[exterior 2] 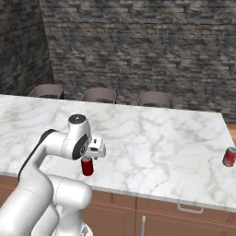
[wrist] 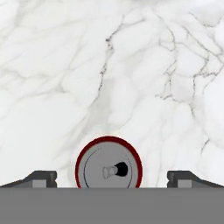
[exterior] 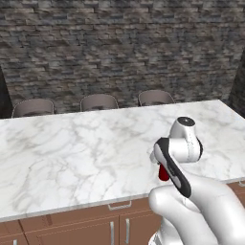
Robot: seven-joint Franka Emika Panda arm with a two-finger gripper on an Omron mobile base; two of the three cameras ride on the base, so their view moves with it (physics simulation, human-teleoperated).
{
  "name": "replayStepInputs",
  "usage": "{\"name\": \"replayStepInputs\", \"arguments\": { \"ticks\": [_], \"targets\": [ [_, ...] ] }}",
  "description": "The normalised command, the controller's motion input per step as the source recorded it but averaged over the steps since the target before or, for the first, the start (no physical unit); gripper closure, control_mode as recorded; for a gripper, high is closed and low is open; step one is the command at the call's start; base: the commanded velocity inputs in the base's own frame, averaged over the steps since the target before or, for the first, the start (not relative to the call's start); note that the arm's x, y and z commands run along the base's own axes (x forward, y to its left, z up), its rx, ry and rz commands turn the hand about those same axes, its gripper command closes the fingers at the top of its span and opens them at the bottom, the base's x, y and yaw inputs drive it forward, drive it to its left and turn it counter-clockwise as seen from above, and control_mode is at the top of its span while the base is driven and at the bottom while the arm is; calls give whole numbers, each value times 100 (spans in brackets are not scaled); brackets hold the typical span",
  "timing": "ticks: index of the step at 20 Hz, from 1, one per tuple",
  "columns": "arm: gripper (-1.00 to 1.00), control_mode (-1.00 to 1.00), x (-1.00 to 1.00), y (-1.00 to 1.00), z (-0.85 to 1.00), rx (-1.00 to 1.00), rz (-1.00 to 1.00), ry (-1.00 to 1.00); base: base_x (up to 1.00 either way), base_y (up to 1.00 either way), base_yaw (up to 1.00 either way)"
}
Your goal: Four empty soda cans are scattered around the kitchen. Gather all the cans and cluster them next to the stove for recycling.
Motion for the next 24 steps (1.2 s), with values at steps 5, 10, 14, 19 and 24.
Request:
{"name": "replayStepInputs", "arguments": {
  "ticks": [5, 10, 14, 19, 24],
  "targets": [
    [-100, -100, 0, 0, -24, 0, 0, 3, 0, 0, 0],
    [-100, -100, 1, 0, -22, 0, 0, 3, 0, 0, 0],
    [-100, -100, 4, 0, -20, 0, 0, 4, 0, 0, 0],
    [-100, -100, 0, 0, -20, 0, 0, 4, 0, 0, 0],
    [-100, -100, 0, 0, -18, 0, 0, 5, 0, 0, 0]
  ]
}}
